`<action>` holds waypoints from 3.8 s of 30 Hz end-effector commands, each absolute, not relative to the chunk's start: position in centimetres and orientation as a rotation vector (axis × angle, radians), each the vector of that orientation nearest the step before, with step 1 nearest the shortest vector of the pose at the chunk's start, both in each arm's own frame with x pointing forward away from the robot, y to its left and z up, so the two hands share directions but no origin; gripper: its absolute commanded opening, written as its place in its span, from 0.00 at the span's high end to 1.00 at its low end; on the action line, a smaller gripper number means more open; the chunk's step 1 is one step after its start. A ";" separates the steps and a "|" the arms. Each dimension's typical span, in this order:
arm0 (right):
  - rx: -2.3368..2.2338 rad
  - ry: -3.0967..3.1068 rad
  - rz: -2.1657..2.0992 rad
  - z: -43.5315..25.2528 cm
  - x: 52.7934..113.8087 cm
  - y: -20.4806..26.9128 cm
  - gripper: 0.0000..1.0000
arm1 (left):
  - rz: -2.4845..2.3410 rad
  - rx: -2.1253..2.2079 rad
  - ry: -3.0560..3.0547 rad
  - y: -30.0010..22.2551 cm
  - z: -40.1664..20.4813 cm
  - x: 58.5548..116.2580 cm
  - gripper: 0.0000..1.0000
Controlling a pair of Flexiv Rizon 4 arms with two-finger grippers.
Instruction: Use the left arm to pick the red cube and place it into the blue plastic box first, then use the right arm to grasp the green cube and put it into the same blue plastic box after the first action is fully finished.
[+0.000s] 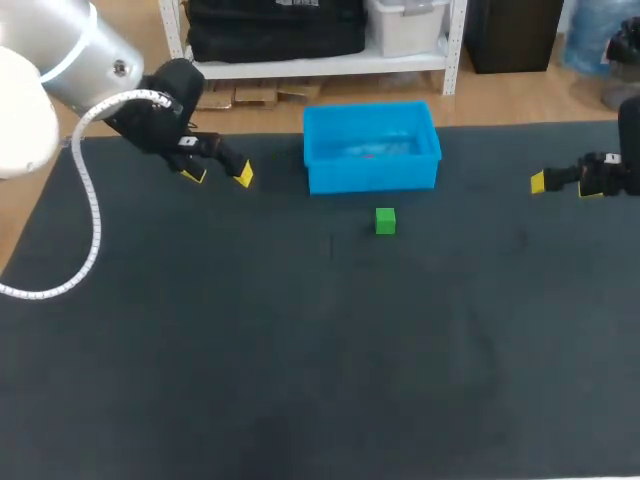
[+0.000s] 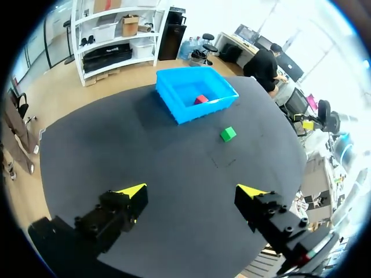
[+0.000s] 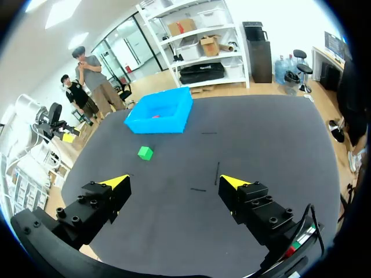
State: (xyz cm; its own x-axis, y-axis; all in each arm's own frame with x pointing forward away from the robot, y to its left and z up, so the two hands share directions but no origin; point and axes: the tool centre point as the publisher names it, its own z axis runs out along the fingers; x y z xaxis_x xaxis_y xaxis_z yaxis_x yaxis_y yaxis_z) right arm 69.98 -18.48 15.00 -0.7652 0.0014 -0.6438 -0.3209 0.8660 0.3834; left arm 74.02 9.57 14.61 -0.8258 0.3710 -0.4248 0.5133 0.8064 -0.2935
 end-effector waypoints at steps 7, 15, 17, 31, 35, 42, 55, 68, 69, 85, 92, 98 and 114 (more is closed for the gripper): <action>-0.231 2.373 0.636 15.0 70.0 -18.5 0.00 | -0.586 0.698 2.634 9.5 14.8 74.1 0.00; -0.231 2.373 0.636 15.0 70.0 -18.5 0.00 | -0.590 0.716 2.629 7.8 14.9 73.6 0.00; -0.231 2.373 0.636 15.0 70.0 -18.5 0.00 | -0.591 0.718 2.628 7.4 14.9 73.5 0.00; -0.231 2.373 0.636 15.0 70.0 -18.5 0.00 | -0.559 0.736 2.619 6.9 14.8 73.5 0.00; -0.231 2.373 0.636 15.0 70.0 -18.5 0.00 | -0.559 0.736 2.619 6.9 14.8 73.5 0.00; -0.231 2.373 0.636 15.0 70.0 -18.5 0.00 | -0.559 0.736 2.619 6.9 14.8 73.5 0.00; -0.228 2.467 0.579 15.3 70.5 -15.9 0.00 | -0.559 0.736 2.619 6.9 14.8 73.5 0.00; -0.258 2.619 0.452 16.6 71.1 -14.1 0.00 | -0.559 0.736 2.619 6.9 14.8 73.5 0.00; -0.261 2.625 0.453 16.7 71.2 -14.0 0.00 | -0.559 0.736 2.619 6.9 14.8 73.5 0.00; -0.304 2.676 0.405 17.6 72.0 -11.1 0.00 | -0.559 0.736 2.619 6.9 14.8 73.5 0.00; -0.303 2.711 0.375 17.9 72.6 -9.6 0.00 | -0.559 0.736 2.619 6.9 14.8 73.5 0.00; -0.314 2.744 0.341 18.3 73.1 -8.3 0.00 | -0.559 0.736 2.619 6.9 14.8 73.5 0.00; -0.290 2.837 0.256 18.3 74.2 -4.4 0.00 | -0.559 0.736 2.619 6.9 14.8 73.5 0.00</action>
